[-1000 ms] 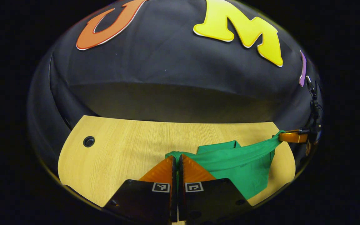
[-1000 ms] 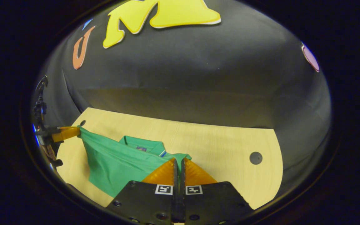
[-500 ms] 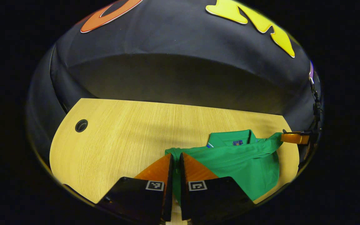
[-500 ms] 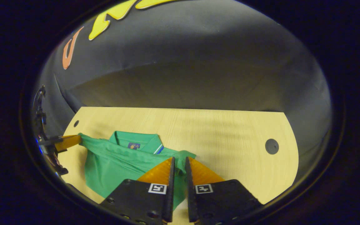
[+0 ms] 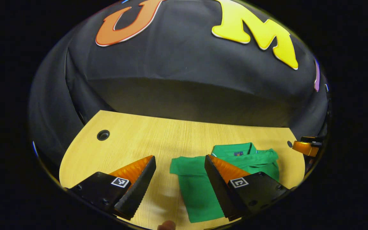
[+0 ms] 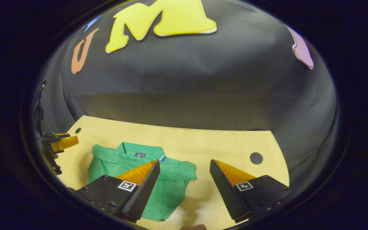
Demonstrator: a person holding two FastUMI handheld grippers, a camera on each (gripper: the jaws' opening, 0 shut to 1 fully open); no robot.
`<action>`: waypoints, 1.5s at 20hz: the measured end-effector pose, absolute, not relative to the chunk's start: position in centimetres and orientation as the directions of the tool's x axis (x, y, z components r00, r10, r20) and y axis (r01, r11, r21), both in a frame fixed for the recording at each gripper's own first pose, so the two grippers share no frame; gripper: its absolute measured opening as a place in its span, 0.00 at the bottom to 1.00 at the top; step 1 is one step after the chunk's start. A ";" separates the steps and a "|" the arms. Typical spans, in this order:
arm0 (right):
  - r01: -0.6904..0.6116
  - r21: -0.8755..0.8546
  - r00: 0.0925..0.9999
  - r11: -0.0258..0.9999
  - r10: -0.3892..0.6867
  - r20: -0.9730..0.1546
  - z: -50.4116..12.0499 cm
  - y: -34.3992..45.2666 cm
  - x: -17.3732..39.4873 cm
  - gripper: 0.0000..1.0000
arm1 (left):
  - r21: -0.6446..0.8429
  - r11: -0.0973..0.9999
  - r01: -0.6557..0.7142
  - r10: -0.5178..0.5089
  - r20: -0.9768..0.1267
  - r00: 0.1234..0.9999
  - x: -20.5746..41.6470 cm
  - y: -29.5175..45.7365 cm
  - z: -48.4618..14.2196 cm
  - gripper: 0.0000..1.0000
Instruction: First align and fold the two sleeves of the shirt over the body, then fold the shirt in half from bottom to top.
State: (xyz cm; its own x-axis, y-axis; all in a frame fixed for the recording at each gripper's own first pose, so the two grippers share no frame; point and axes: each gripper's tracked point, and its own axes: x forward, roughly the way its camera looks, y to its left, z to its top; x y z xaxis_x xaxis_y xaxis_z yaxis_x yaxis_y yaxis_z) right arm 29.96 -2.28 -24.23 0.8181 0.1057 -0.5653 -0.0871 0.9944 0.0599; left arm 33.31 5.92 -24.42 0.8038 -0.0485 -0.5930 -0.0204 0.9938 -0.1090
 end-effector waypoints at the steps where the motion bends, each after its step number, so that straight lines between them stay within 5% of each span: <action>1: -0.079 0.065 0.833 0.995 0.101 -0.543 -22.7 -2.2 28.9 0.96 | -0.113 0.993 -0.020 -0.047 -0.564 0.824 32.9 5.8 -22.4 0.98; 12: -0.072 0.050 0.974 0.996 0.081 -0.214 -4.5 -0.5 13.0 0.96 | -0.043 0.998 0.053 -0.061 -0.207 0.977 20.1 2.4 -0.3 0.97; 20: -0.075 0.063 0.987 0.995 0.083 -0.139 -2.2 0.4 3.0 0.97 | -0.039 0.998 0.042 -0.046 -0.128 0.991 12.1 0.9 3.1 1.00; 30: -0.051 0.045 0.990 0.998 0.056 -0.126 -2.5 0.2 -0.2 0.97 | 0.024 0.999 0.021 -0.019 -0.086 0.996 8.4 0.5 4.1 0.98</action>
